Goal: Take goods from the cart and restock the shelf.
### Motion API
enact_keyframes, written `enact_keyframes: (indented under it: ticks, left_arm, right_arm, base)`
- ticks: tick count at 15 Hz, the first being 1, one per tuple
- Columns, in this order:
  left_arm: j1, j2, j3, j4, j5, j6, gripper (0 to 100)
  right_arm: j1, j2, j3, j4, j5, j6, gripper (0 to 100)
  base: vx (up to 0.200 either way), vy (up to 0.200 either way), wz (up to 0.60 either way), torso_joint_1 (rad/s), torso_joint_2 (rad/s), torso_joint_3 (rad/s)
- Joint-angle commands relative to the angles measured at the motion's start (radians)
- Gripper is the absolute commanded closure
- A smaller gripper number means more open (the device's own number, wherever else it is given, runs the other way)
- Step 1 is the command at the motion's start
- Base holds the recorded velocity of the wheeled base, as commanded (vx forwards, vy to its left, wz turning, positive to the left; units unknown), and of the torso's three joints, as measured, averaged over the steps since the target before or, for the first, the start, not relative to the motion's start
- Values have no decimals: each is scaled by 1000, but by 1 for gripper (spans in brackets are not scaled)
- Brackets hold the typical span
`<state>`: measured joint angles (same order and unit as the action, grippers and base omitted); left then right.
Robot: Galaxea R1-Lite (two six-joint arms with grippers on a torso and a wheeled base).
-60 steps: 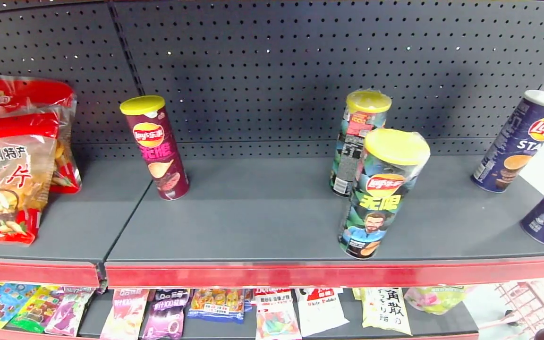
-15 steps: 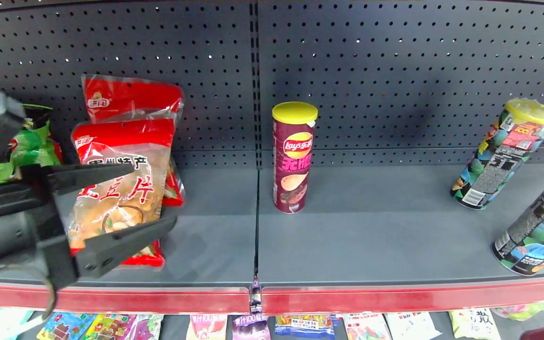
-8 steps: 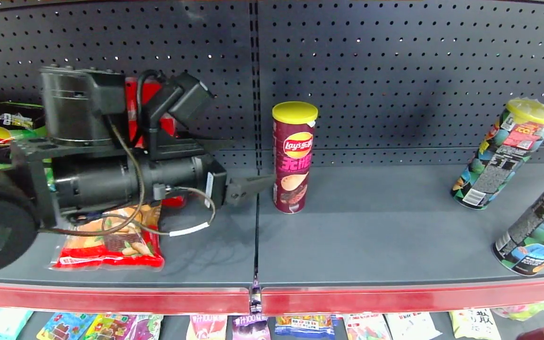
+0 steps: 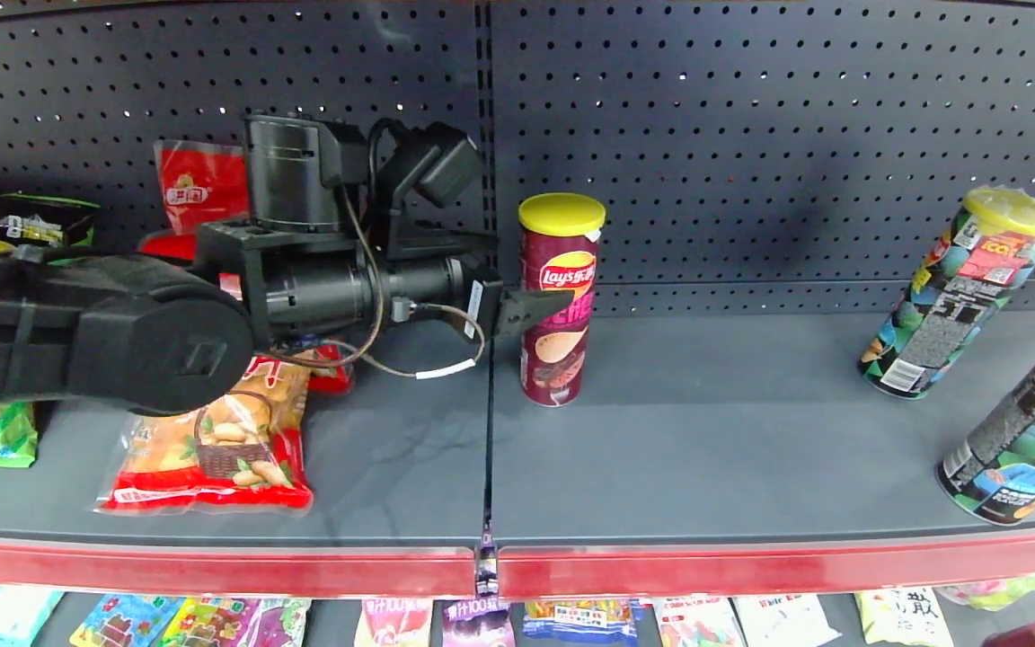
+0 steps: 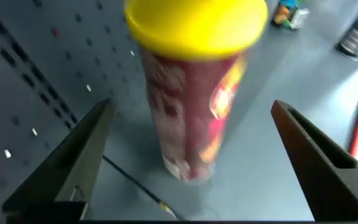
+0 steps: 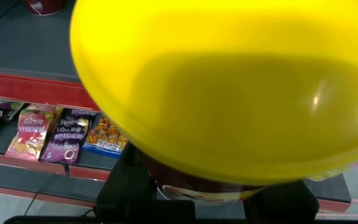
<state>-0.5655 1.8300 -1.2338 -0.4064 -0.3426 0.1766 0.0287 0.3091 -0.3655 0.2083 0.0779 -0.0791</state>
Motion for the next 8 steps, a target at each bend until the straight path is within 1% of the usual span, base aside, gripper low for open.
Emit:
enact_keyframes:
  ticks: [1, 2, 3, 4, 5, 8]
  left_arm:
    - [3, 49, -46, -3, -4, 4, 0]
    - [7, 74, -81, -3, -9, 4, 0]
    - [7, 80, -90, -3, -12, 4, 0]
    - [7, 97, -111, -2, -35, 4, 0]
    - [7, 103, -121, -2, -44, 4, 0]
    - [13, 146, -171, -3, -56, 4, 0]
  right_arm:
    - [0, 2, -1, 0, 0, -1, 100]
    - [0, 2, -1, 0, 0, -1, 100]
    - [0, 2, -1, 0, 0, -1, 100]
    - [0, 4, 0, 2, 0, -1, 100]
    - [0, 2, -1, 0, 0, -1, 100]
    - [0, 4, 0, 2, -1, -1, 100]
  base:
    - [0, 0, 0, 0, 0, 0]
    - [0, 0, 0, 0, 0, 0]
    - [0, 0, 0, 0, 0, 0]
    - [0, 0, 0, 0, 0, 0]
    - [0, 0, 0, 0, 0, 0]
    - [0, 0, 0, 0, 0, 0]
